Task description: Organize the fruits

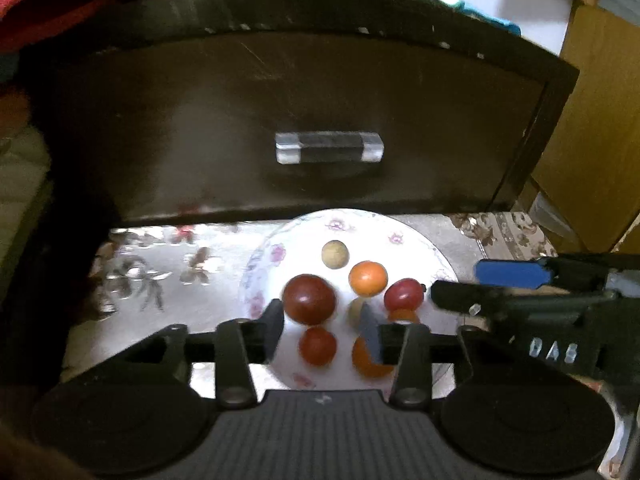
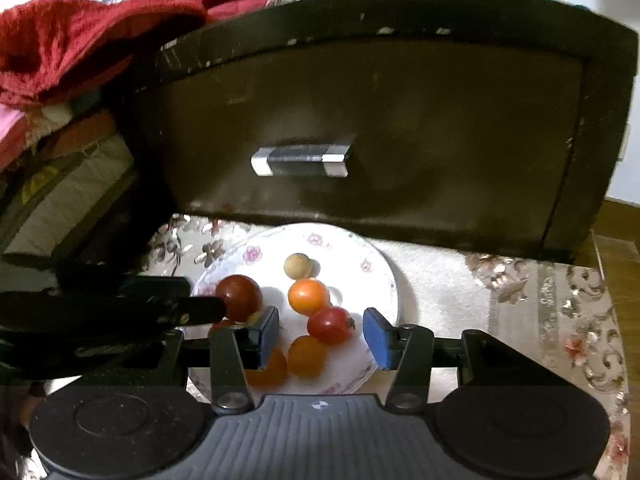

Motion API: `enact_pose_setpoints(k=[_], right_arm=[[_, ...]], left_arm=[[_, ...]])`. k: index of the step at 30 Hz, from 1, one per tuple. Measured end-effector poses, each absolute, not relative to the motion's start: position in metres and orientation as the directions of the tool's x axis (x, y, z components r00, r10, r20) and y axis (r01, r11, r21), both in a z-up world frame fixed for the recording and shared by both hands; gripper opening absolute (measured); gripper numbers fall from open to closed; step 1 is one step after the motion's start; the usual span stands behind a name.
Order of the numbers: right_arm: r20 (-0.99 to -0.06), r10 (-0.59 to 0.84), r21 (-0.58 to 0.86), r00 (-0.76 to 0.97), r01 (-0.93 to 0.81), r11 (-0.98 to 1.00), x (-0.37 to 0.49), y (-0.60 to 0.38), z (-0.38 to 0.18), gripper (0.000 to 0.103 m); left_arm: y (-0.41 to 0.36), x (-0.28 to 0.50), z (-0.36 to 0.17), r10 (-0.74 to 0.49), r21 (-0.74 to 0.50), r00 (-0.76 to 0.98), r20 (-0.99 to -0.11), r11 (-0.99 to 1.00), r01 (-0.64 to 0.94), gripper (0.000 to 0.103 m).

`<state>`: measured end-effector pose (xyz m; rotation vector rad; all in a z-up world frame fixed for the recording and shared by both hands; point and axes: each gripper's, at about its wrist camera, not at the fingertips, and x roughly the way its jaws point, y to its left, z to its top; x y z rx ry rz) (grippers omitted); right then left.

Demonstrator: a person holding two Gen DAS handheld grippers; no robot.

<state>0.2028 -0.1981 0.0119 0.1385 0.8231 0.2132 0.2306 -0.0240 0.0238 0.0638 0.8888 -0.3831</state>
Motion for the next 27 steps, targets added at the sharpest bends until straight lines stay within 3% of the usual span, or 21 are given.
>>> enact_pose_setpoints(k=[3, 9, 11, 13, 18, 27], right_arm=[[-0.703, 0.214, 0.197, 0.678, -0.104, 0.975, 0.193, -0.203, 0.02, 0.049], [-0.734, 0.191, 0.171, 0.652, -0.095, 0.981, 0.161, -0.196, 0.018, 0.052], [-0.739, 0.18, 0.153, 0.649, -0.099, 0.983, 0.149, -0.192, 0.018, 0.054], [-0.737, 0.174, 0.142, 0.654, -0.102, 0.985, 0.136, -0.188, 0.019, 0.059], [-0.735, 0.17, 0.134, 0.656, -0.106, 0.985, 0.11, -0.184, 0.023, 0.061], [-0.741, 0.172, 0.124, 0.649, -0.119, 0.985, 0.074, -0.174, 0.027, 0.065]], left_arm=[[-0.014, 0.213, 0.03, -0.291, -0.111, 0.583, -0.759, 0.94, 0.324, 0.055], [-0.002, 0.176, 0.035, -0.235, -0.085, 0.613, -0.754, 0.961, 0.263, 0.078], [0.002, 0.16, 0.037, -0.214, -0.071, 0.642, -0.736, 0.968, 0.241, 0.096], [0.005, 0.147, 0.039, -0.183, -0.045, 0.665, -0.724, 0.975, 0.219, 0.103], [0.016, 0.121, 0.033, -0.122, -0.015, 0.674, -0.729, 0.987, 0.163, 0.103], [0.017, 0.088, 0.022, -0.12, -0.042, 0.606, -0.787, 0.989, 0.141, 0.103]])
